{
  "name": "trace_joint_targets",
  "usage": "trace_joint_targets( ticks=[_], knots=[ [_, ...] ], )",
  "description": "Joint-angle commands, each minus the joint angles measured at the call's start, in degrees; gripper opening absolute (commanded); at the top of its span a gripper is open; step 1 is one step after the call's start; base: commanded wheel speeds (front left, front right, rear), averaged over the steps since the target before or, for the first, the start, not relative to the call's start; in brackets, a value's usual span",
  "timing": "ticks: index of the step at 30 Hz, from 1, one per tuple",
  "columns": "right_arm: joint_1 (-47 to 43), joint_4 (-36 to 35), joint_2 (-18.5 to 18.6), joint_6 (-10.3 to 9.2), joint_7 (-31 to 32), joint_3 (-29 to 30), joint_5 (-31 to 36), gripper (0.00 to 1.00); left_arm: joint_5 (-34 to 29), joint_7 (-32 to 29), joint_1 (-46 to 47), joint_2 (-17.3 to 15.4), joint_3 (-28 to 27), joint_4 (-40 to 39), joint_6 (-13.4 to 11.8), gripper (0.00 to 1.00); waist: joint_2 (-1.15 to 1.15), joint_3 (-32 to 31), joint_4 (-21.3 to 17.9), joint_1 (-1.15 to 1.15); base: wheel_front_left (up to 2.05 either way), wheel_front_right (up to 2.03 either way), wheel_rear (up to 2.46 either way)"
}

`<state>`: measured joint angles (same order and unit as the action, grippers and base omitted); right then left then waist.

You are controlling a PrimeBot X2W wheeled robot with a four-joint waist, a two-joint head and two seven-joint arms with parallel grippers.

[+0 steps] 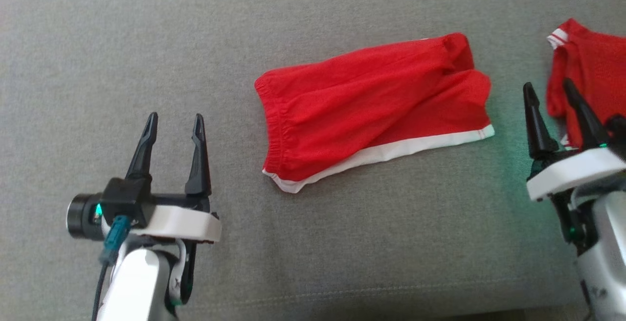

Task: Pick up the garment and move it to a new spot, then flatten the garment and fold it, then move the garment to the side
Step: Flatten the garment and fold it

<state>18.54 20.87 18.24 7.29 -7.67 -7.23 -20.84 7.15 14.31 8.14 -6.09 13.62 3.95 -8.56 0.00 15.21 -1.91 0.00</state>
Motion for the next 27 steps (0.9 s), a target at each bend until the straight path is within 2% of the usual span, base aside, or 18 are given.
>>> trace_joint_targets(
  ticks=[1, 7, 12, 17, 27],
  knots=[
    [-0.25, -2.54, 0.1, 0.2, -0.63, -0.57, 0.45, 1.0, -0.43, 0.69, 0.07, -0.94, -2.55, -1.68, -0.1, 1.0, 0.0, -0.55, -0.37, 0.0, 0.0, 0.0, 0.0],
    [-6.99, -13.59, -3.97, 0.2, 1.84, -1.25, 3.52, 1.0, -0.4, 0.69, -1.2, -1.46, -2.74, -1.33, -0.05, 1.0, 0.0, -2.83, -1.02, 0.0, 0.0, 0.0, 0.0],
    [-12.38, -19.82, -7.36, 0.2, 4.33, -1.4, 4.63, 1.0, -0.31, 0.69, -2.45, -1.73, -2.81, -1.07, -0.2, 1.0, 0.0, -4.43, -1.28, 0.0, 0.0, 0.0, 0.0],
    [-15.24, -23.16, -8.98, 0.2, 6.22, -1.41, 5.31, 1.0, -0.2, 0.69, -3.69, -1.78, -2.69, -1.27, -0.56, 1.0, 0.0, -5.19, -1.49, 0.0, 0.0, 0.0, 0.0],
    [-16.37, -25.49, -9.5, 0.2, 7.64, -0.67, 5.48, 1.0, -0.12, 0.4, -3.98, -2.04, -1.68, -1.64, -0.51, 1.0, 0.0, -5.4, -1.42, 0.0, 0.0, 0.0, 0.0]
  ],
)
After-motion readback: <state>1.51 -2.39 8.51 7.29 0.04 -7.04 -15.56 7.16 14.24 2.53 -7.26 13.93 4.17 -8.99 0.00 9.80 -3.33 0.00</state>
